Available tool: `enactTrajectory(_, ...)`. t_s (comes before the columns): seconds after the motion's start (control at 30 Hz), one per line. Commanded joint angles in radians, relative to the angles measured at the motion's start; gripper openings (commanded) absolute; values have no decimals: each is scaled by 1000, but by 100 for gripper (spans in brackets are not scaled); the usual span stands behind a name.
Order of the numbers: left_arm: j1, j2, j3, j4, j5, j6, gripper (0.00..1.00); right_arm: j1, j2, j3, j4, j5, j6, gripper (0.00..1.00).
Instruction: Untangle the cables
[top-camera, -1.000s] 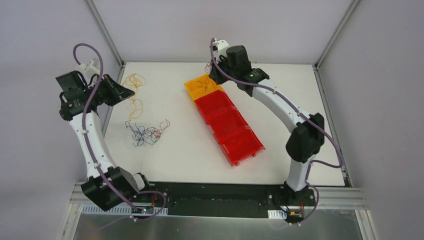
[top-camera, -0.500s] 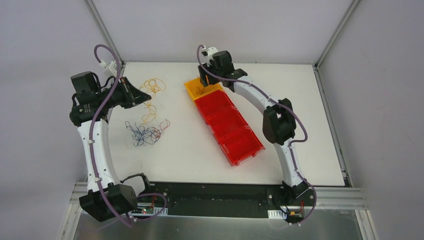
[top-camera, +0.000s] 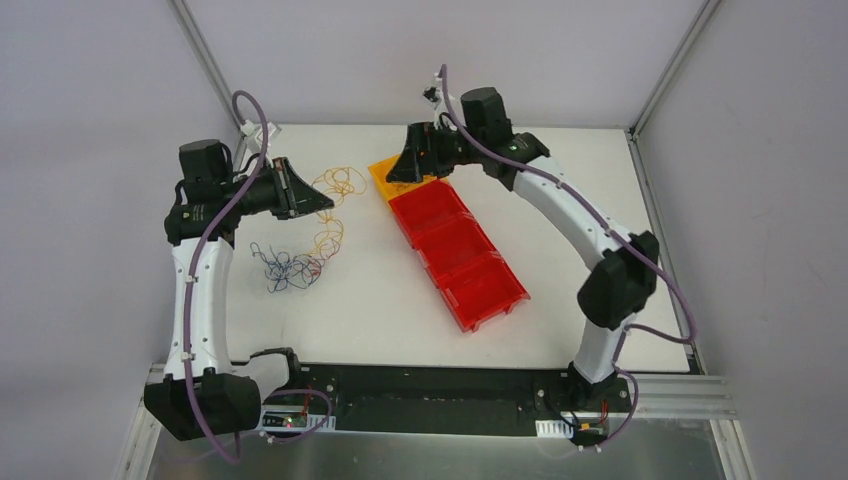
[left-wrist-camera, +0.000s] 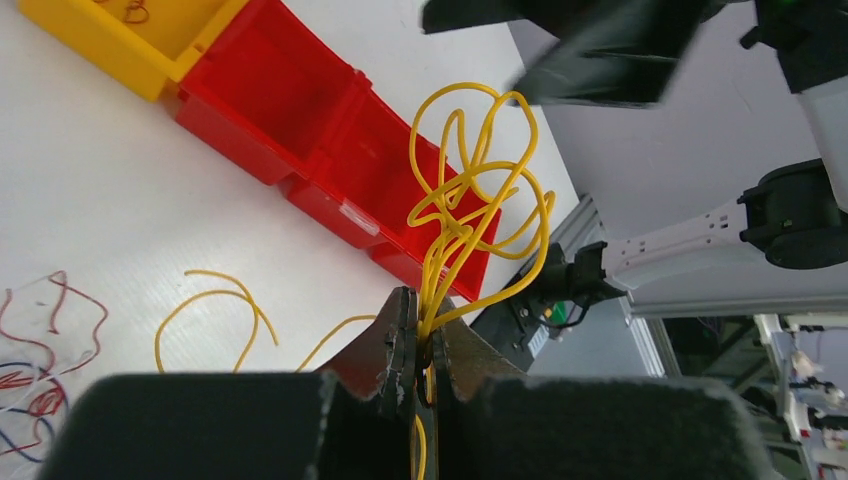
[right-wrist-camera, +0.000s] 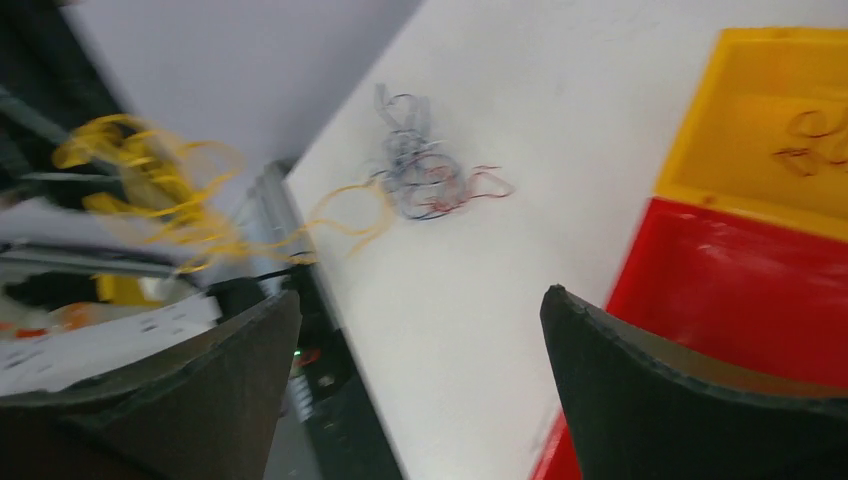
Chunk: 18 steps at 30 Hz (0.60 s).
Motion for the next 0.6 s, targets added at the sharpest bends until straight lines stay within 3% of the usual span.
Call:
enactTrajectory(0.0,-55,3,-39,116,75,-96,0,25,-163,-112,125,-233,283,94)
enactTrajectory(0.13,-118,-17,-69,131,60,-102,0,44,-203,-140,208,-248,381,94)
enactTrajectory(0.3,-138,-25,-72,161,75,-136,0,96,-162,-86,94,-153,297,92)
enactTrajectory(0.4,-138,-32,-68,166,93,-143,0,109,-139,-79,46,-114,260,86)
enactTrajectory(0.57,-142,-35,-70,168,114,-147,0,116,-157,-133,88,-111,261,65)
